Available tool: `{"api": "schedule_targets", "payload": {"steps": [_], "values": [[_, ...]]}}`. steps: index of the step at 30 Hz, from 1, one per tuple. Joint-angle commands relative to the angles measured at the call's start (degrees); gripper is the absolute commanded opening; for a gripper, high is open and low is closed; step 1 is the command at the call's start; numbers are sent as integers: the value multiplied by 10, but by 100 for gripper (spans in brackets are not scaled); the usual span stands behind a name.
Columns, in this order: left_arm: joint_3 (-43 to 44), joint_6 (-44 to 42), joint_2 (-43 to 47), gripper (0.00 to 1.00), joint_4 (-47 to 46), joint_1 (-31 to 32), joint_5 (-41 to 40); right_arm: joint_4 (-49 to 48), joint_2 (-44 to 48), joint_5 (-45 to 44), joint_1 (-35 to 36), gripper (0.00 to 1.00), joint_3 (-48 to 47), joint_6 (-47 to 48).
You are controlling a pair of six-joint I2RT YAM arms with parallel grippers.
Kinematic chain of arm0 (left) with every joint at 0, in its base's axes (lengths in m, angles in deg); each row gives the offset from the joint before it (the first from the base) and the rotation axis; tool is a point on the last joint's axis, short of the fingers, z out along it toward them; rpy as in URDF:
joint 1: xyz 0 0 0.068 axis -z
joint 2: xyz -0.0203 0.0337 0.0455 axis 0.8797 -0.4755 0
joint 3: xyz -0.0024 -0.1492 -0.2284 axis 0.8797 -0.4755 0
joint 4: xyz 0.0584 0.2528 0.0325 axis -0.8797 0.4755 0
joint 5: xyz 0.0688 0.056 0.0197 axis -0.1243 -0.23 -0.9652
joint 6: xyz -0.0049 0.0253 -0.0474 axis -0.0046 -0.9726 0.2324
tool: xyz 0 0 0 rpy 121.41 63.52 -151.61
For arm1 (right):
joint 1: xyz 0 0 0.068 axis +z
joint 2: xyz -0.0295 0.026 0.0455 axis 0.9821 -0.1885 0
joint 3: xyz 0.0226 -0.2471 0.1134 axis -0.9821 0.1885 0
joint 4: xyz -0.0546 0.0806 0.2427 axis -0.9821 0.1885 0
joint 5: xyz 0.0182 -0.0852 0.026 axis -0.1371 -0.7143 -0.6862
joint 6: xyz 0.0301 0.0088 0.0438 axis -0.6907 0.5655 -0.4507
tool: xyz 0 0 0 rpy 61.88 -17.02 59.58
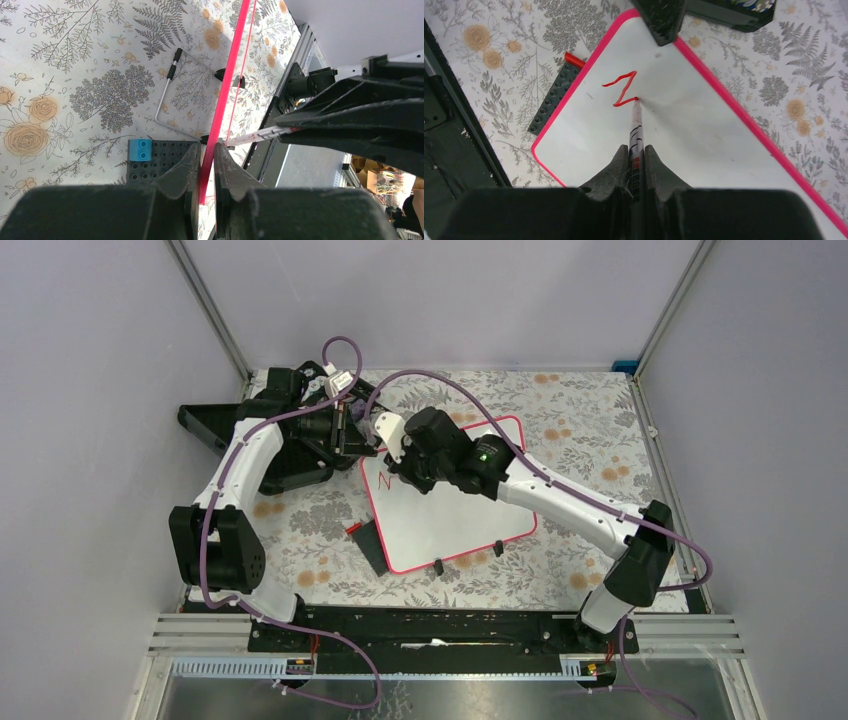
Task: Write a sentence on the whiteboard
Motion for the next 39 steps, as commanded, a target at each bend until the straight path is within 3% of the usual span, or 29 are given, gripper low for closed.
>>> {"api": "schedule_targets", "payload": {"steps": [1, 8, 21, 39], "values": [[-2, -3, 7, 0, -7, -1, 2, -9, -1, -31, -21, 0, -39, 14], [0, -2, 6, 0, -7, -1, 2, -2, -1, -28, -28, 0, -56, 18], [2, -1, 3, 0, -7, -1, 5, 15, 48, 87, -22, 0, -3, -10], [0, -2, 4, 0, -7, -1, 2, 0, 24, 25, -16, 0, 15, -15]]}}
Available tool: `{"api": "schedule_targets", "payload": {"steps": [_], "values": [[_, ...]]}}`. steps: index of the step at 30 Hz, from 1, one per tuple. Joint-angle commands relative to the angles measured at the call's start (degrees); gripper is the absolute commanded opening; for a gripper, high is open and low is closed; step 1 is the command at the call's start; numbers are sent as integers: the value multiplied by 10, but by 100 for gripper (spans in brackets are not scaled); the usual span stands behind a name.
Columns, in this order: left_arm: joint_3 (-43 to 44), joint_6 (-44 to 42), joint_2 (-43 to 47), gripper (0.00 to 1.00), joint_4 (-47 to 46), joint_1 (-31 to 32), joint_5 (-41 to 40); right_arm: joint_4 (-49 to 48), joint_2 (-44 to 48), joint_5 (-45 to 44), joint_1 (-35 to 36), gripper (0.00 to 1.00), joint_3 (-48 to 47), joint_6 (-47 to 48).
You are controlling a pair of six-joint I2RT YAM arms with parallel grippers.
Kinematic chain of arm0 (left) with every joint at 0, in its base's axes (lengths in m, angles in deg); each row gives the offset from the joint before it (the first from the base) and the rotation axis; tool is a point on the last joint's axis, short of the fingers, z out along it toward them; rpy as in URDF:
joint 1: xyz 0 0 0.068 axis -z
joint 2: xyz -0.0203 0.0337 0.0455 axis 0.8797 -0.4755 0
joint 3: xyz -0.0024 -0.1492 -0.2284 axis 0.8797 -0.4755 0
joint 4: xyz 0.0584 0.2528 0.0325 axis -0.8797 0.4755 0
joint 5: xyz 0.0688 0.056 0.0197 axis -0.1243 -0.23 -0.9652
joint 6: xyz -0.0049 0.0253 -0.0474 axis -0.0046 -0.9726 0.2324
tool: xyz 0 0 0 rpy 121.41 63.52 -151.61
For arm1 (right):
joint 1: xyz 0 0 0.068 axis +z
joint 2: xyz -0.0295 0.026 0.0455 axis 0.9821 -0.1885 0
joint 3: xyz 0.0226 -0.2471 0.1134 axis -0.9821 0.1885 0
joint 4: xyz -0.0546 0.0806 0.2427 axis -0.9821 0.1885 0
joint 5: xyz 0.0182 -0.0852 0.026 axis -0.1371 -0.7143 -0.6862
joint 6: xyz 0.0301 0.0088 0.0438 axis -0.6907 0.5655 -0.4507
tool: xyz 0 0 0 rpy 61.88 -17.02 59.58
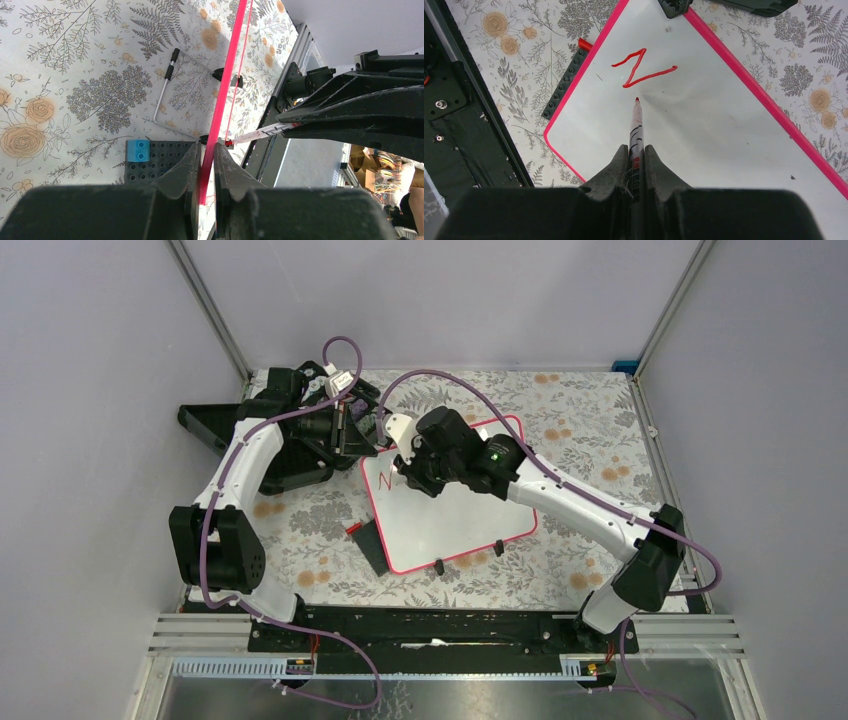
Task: Write a sentence on the whiteboard
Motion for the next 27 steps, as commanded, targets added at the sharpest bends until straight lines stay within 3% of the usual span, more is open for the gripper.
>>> {"api": "schedule_targets", "payload": {"steps": [1, 27], "values": [[0, -2, 3, 0, -8, -1, -2, -13, -3, -25, 4, 0, -7, -3], [-2, -2, 5, 0, -7, -1, -2, -9, -13, -74, -3, 0, -38, 16]]}}
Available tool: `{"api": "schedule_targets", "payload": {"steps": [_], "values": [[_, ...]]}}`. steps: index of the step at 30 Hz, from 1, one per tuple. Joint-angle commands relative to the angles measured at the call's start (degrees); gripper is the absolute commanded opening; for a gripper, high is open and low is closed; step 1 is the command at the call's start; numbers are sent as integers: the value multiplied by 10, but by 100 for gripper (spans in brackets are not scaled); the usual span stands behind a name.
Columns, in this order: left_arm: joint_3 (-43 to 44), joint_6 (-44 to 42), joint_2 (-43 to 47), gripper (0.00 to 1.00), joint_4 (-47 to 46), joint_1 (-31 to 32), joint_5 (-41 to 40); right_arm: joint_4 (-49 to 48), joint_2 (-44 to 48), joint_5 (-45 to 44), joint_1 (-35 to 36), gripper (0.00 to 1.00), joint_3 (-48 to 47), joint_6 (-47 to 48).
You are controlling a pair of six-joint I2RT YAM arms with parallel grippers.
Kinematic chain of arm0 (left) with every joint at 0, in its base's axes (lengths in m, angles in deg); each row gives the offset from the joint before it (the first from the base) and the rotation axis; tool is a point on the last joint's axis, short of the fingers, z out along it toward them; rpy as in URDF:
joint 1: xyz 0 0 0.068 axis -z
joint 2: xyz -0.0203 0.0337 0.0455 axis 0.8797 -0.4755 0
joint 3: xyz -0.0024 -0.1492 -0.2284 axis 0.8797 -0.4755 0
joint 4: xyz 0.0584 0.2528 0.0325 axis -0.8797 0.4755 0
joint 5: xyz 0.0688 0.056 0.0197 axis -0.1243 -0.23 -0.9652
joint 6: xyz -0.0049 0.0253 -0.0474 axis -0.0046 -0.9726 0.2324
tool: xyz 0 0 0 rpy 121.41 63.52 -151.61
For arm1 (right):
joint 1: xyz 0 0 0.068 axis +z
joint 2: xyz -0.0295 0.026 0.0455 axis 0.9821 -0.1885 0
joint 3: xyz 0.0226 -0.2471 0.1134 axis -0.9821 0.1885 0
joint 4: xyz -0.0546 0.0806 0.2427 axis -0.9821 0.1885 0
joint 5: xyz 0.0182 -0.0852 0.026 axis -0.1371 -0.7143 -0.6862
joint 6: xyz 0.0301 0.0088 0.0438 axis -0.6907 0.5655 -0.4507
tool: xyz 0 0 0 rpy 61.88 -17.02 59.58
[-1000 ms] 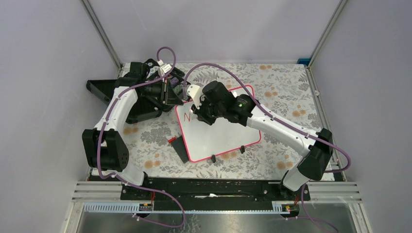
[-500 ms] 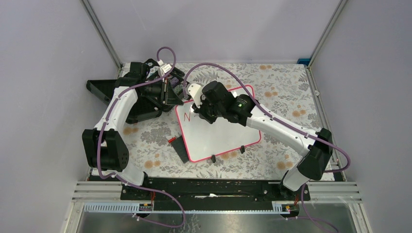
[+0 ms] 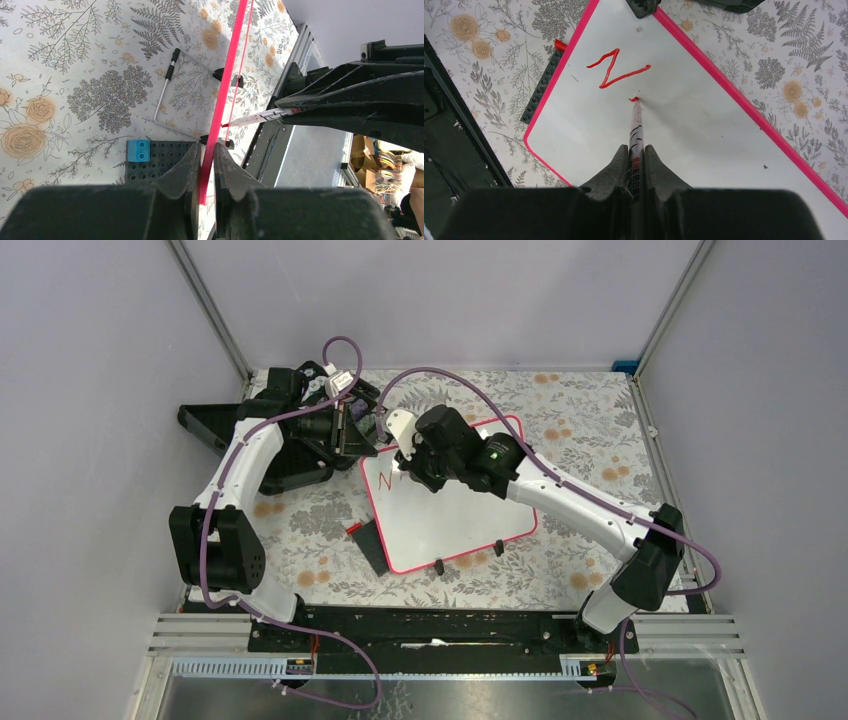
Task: Write a sentence on the whiteboard
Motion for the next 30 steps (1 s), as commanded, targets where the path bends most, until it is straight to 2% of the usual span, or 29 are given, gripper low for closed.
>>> {"api": "schedule_targets", "payload": {"steps": [1, 15, 30], "values": [[-3, -2, 5, 0, -7, -1, -2, -11, -11, -24, -3, 0, -35, 8], [-4, -3, 7, 0, -8, -1, -2, -5, -27, 24, 0, 0, -35, -7], [-3, -3, 5, 0, -7, -1, -3, -5, -1, 23, 4, 0, 7, -8]]}}
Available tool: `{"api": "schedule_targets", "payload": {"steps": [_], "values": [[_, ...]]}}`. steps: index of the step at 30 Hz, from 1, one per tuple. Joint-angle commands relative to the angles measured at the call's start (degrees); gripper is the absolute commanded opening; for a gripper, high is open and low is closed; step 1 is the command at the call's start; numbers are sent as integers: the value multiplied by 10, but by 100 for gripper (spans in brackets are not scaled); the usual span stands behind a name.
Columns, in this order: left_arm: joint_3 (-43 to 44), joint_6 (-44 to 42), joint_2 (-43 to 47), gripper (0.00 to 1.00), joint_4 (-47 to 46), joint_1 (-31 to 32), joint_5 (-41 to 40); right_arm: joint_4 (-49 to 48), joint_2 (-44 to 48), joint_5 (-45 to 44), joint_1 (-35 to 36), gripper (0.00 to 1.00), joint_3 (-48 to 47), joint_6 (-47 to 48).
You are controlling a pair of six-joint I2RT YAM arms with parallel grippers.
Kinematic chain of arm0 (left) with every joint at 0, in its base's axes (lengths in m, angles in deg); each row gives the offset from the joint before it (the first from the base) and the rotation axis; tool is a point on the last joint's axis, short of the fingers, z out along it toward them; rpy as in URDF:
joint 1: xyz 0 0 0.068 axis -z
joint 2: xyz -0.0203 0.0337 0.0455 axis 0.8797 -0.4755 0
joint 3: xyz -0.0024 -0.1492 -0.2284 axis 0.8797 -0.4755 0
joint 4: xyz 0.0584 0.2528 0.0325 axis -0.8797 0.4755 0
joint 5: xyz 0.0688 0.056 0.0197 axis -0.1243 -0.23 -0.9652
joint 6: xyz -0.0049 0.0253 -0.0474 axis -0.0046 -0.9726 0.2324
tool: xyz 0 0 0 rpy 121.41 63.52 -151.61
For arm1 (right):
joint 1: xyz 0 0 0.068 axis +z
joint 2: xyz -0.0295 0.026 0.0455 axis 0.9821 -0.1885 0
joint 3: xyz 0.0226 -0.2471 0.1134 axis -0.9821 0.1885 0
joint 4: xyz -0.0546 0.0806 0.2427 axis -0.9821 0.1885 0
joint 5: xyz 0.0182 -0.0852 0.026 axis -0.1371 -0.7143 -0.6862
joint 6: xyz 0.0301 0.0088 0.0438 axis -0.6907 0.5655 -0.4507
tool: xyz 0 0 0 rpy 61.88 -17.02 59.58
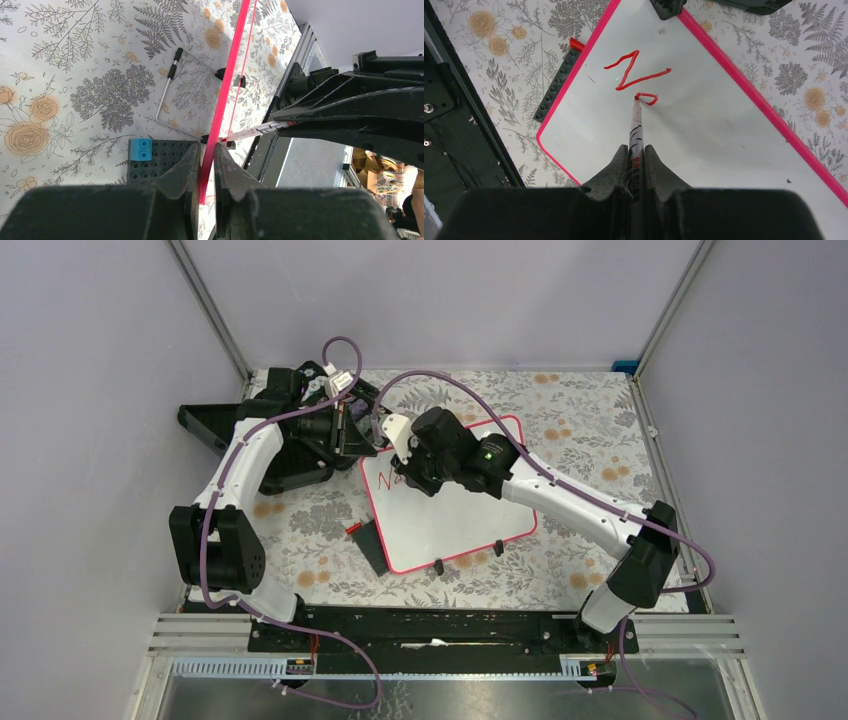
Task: Write a sentence on the whiteboard
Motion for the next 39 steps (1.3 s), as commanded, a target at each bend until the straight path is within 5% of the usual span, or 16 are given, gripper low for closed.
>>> {"api": "schedule_targets", "payload": {"steps": [1, 39], "values": [[-3, -2, 5, 0, -7, -1, 2, -4, 20, -5, 3, 0, 20, -4], [1, 1, 1, 0, -8, -1, 2, 5, 41, -26, -13, 0, -1, 12]]}}
